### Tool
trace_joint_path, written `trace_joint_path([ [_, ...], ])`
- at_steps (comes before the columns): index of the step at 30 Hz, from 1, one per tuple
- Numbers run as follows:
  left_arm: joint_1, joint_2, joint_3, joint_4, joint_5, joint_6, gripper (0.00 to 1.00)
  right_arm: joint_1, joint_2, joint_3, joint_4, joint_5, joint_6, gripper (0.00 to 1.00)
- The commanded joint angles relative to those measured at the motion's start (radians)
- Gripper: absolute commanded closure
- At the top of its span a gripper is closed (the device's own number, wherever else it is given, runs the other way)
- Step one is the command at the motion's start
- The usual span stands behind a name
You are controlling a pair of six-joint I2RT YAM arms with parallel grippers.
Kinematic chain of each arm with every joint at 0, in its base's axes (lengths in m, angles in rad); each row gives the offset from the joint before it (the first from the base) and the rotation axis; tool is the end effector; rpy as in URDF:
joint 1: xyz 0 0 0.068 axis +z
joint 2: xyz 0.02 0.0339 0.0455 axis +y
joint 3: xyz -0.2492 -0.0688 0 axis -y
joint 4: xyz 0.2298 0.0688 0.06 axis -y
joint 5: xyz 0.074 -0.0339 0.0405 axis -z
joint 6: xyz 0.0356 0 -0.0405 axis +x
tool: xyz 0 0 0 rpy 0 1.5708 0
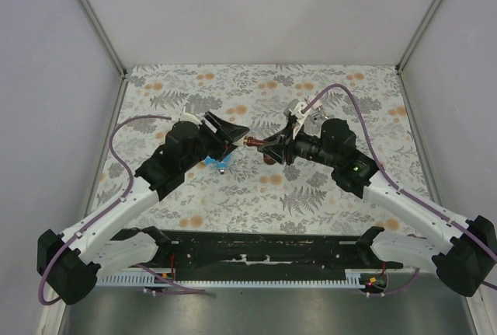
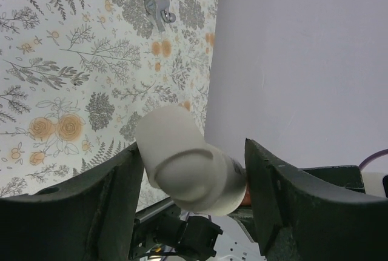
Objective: Install the water faucets
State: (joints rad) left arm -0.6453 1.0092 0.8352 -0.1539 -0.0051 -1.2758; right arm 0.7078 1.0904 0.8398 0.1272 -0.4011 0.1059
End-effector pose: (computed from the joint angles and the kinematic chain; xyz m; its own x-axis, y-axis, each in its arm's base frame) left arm 0.1821 -0.1368 0.3084 -0.6466 -0.7109 -0.2768 -0.0724 0.4184 -0.9053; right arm 0.1796 0.1720 0.3225 -0.1874 -0.0323 -0.9818 -0.8781 0.4535 0.1527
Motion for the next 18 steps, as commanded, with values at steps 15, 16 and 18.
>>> trace_joint_path([
  [15, -0.001, -0.165, -0.364, 0.813, -0.042, -0.013, 0.98, 0.019, -0.011, -0.09, 0.403, 0.002, 0.533, 1.0],
  [16, -0.001, -0.176, -0.376, 0.864, -0.035, 0.027, 0.98, 0.019, -0.011, -0.084, 0.41, -0.007, 0.563, 1.0],
  [18, -0.001, -0.201, -0.396, 0.954, -0.009, 0.14, 0.98, 0.019, -0.001, -0.074, 0.423, -0.027, 0.624, 1.0],
])
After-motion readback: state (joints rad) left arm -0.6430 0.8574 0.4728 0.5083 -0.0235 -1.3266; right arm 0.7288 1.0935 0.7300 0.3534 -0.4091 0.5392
